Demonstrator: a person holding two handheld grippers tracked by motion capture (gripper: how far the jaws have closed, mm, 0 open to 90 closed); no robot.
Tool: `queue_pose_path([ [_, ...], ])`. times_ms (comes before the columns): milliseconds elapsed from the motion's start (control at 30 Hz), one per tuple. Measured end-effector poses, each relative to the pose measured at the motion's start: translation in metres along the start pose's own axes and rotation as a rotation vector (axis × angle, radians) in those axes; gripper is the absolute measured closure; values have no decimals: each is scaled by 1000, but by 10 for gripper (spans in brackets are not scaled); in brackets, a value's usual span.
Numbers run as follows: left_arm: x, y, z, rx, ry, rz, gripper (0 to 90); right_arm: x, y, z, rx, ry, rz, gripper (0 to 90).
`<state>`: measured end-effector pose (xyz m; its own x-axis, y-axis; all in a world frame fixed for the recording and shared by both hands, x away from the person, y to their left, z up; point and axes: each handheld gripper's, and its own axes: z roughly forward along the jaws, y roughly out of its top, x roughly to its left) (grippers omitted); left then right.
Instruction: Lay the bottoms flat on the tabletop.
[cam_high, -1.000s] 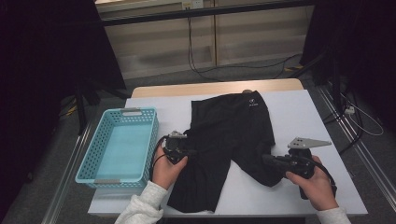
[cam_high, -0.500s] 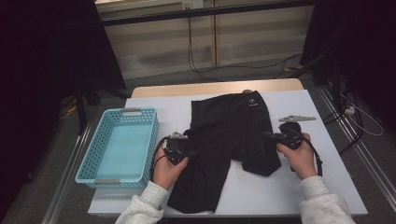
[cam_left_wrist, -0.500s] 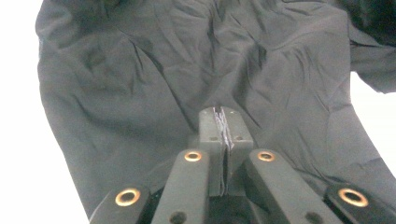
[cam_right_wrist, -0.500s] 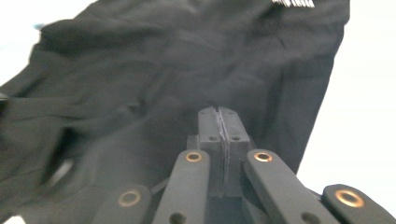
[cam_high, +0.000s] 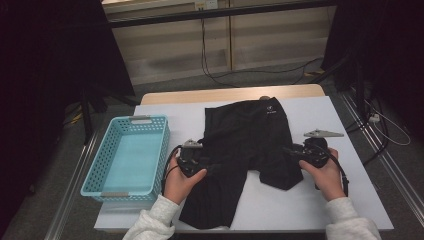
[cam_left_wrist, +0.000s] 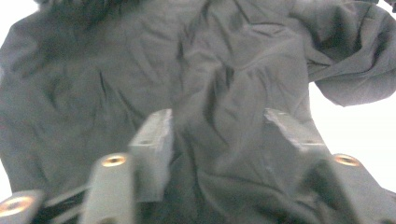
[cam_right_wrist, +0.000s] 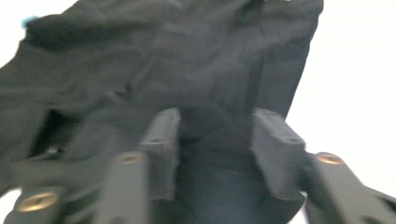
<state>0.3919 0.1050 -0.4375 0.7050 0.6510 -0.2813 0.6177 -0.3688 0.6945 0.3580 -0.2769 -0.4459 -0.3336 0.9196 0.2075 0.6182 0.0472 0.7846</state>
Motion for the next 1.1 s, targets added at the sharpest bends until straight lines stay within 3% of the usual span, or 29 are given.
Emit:
queue_pose_path([
  [100, -4, 1, 1, -12, 17, 27, 309, 4, -4, -11, -23, -2, -18, 395],
  [233, -8, 2, 1, -14, 32, 59, 257, 11, -18, -28, -75, -16, -57, 380],
  [500, -14, 1, 0, -15, 21, 77, 235, 27, -37, -46, -21, 16, -106, 415],
  [600, -16, 2, -2, -17, 25, 82, 235, 33, -44, -50, 8, 29, -130, 508],
  [767, -18, 2, -8, -30, 27, 79, 230, 47, -54, -55, 38, 56, -153, 562],
  [933, -22, 0, -11, -30, 30, 84, 229, 59, -59, -43, 89, 30, -219, 583],
  [1000, -24, -1, -12, -26, 26, 85, 228, 61, -62, -36, 138, 11, -247, 609],
  [1067, -25, -1, -13, -28, 28, 92, 228, 63, -62, -35, 125, 3, -273, 809],
  [1100, -26, -1, -13, -29, 24, 92, 228, 63, -61, -36, 125, 2, -289, 859],
])
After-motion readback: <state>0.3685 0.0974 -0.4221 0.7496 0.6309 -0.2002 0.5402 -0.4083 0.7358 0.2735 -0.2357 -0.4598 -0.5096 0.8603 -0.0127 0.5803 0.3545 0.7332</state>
